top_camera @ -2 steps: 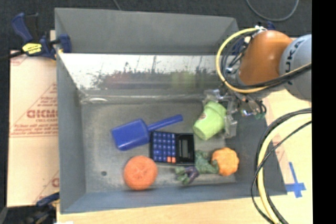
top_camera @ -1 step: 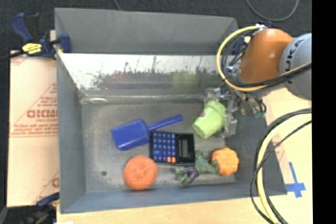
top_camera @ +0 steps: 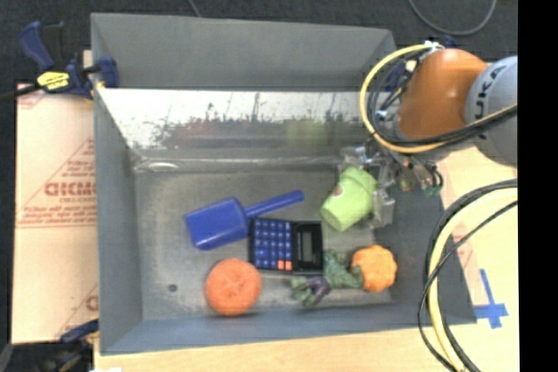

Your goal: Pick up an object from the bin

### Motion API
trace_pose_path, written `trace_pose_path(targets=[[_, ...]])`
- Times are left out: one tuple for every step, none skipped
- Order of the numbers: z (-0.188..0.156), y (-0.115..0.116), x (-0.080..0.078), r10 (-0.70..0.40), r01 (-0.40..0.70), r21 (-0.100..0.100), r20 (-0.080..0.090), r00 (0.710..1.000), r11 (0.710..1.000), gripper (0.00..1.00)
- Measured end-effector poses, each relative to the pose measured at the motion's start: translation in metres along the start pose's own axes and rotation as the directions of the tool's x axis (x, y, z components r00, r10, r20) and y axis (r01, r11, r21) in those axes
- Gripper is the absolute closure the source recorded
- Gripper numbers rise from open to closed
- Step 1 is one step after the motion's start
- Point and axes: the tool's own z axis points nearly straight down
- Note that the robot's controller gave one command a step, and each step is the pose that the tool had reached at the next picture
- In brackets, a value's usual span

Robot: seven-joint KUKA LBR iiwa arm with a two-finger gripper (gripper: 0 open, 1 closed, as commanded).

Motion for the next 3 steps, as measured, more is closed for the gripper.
trace_pose_path(targets=[[-0.001,-0.002,-0.003,0.021,-0.021,-0.001,0.001,1.0,1.0,1.0],[-0.002,-0.002,-0.003,0.021,-0.021,-0.001,0.001,1.0,1.0,1.0],[-0.023,-0.002,-0.002,0.021,-0.021,-0.003,-0.003,1.0,1.0,1.0]])
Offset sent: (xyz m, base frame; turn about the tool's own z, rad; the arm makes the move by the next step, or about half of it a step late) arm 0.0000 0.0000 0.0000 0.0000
